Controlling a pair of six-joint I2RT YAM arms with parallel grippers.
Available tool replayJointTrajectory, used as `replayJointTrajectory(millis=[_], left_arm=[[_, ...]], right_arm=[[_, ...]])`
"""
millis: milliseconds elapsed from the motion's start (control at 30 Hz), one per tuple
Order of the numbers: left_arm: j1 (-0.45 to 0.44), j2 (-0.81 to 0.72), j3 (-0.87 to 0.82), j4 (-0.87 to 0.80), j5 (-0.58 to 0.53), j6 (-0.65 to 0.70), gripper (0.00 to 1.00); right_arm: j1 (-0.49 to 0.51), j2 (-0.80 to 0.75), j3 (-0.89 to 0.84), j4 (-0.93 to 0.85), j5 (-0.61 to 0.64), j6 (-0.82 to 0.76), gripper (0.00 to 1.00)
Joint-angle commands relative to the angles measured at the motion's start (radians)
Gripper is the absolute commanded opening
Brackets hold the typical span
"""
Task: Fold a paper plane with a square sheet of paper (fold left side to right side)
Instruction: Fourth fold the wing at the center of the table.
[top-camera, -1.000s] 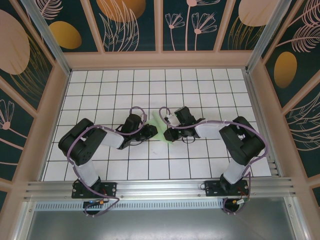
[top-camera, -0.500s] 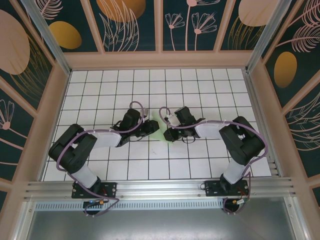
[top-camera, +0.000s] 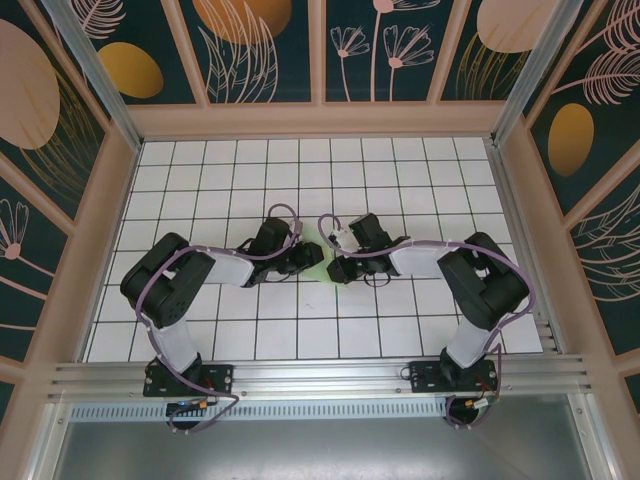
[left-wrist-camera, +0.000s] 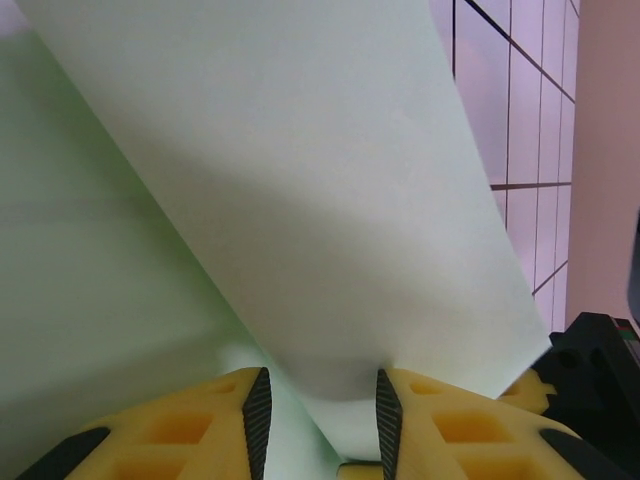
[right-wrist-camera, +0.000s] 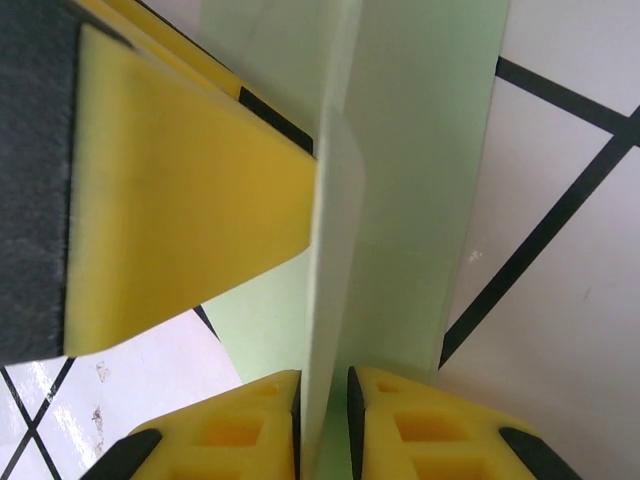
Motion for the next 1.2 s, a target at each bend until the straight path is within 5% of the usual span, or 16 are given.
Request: replayJointTrajectory(millis=[0,333,567,733,1000,1167], left_arm=[[0.001,0.025,0.020,-0.026,-0.020,0.018,0.38],[0.000,0.040,0.021,-0.035,-0.035,0.015,0.40],[0.001,0.040,0.016,-0.037,-0.042,0.014,0.40],[0.001,0.037,0.014,-0.039,-0.047,0.012,0.40],[0.001,0.032,0.016,-0.049,-0.053,0.013,0.40],[0.001,0.032,0.016,-0.054,-0.059,0.014,0.40]], right_arm=[[-0.011,0.004,0.010,0.002,-0.013,0.000,0.24],[-0.021,-0.044,0.013,-0.008,-0.023,0.013,0.30],[-0.063,-0.139,-0.012,-0.010,-0.075,0.018,0.43],[-0.053,-0.154,-0.029,-0.037,-0.038,0.030,0.41],[0.096,-0.281,-0.116,-0.068,0.320,0.131,0.39],[0.161,-0.286,-0.133,-0.064,0.404,0.154,0.40]])
